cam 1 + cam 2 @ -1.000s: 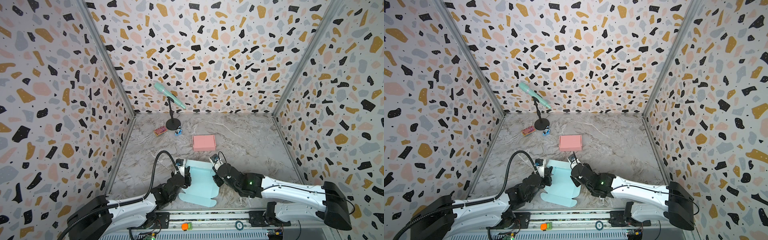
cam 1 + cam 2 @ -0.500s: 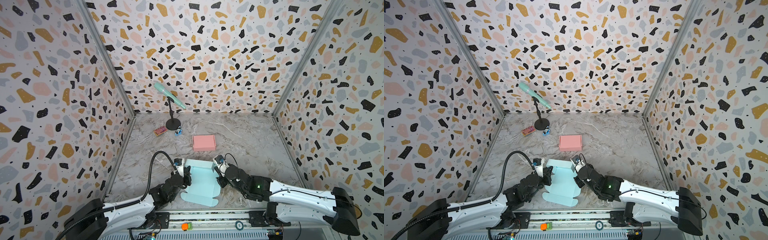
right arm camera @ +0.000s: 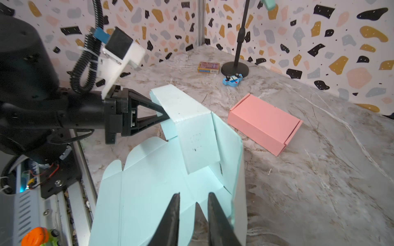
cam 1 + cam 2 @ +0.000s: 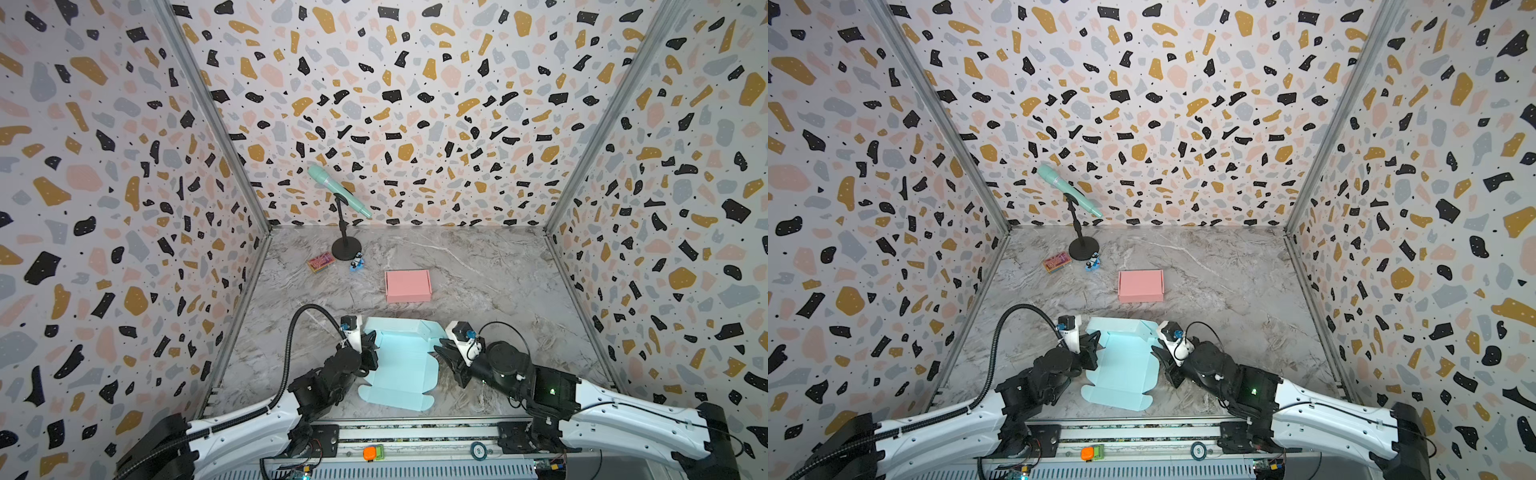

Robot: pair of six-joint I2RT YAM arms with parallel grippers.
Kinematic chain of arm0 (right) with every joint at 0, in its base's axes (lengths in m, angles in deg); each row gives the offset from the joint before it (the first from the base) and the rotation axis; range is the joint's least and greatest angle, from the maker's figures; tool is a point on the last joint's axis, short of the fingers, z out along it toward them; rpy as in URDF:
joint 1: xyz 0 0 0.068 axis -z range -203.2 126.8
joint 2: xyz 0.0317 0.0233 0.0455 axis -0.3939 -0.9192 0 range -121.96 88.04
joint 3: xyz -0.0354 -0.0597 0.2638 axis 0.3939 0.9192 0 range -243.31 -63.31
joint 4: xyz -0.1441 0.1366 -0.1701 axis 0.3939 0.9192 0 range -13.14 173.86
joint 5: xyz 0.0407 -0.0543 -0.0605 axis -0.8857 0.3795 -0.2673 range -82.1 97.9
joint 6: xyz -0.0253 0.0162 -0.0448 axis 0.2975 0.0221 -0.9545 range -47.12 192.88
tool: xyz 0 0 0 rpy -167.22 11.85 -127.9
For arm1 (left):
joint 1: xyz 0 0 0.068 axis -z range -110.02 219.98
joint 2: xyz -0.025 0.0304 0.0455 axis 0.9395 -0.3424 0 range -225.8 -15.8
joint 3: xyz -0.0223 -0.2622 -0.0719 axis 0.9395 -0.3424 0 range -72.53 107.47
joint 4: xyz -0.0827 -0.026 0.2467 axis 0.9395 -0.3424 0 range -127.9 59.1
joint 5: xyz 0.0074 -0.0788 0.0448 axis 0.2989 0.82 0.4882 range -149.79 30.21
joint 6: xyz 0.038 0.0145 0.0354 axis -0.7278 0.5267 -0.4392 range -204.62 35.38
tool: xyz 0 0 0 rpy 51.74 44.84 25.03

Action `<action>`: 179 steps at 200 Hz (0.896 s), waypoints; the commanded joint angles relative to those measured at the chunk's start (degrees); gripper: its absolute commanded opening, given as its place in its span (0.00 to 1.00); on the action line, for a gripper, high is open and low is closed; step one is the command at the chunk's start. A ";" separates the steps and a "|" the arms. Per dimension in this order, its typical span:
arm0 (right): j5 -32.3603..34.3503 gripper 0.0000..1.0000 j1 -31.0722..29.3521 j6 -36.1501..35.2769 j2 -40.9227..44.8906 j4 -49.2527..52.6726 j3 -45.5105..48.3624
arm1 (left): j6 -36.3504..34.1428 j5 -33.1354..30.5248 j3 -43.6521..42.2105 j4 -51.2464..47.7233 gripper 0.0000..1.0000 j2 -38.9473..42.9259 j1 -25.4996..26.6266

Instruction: Fold the paper box

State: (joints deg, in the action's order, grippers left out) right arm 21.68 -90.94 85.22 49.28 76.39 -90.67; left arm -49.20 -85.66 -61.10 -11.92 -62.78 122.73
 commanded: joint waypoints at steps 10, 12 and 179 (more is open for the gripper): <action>-3.84 0.21 1.67 0.96 7.98 -4.48 4.03 | 2.14 2.62 2.91 -2.88 0.08 3.55 -2.20; -3.91 0.20 1.88 1.01 8.55 -4.61 4.41 | 2.23 2.81 2.91 -2.96 0.08 3.76 -2.34; -11.90 0.37 8.47 5.40 13.70 -28.11 17.19 | 5.35 15.71 5.40 -2.11 0.07 10.11 -6.27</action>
State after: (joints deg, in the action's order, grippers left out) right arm 11.93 -83.60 89.22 63.53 55.23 -73.70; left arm -43.38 -72.43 -57.56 -17.07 -53.09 116.85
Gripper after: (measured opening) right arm 0.376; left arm 0.083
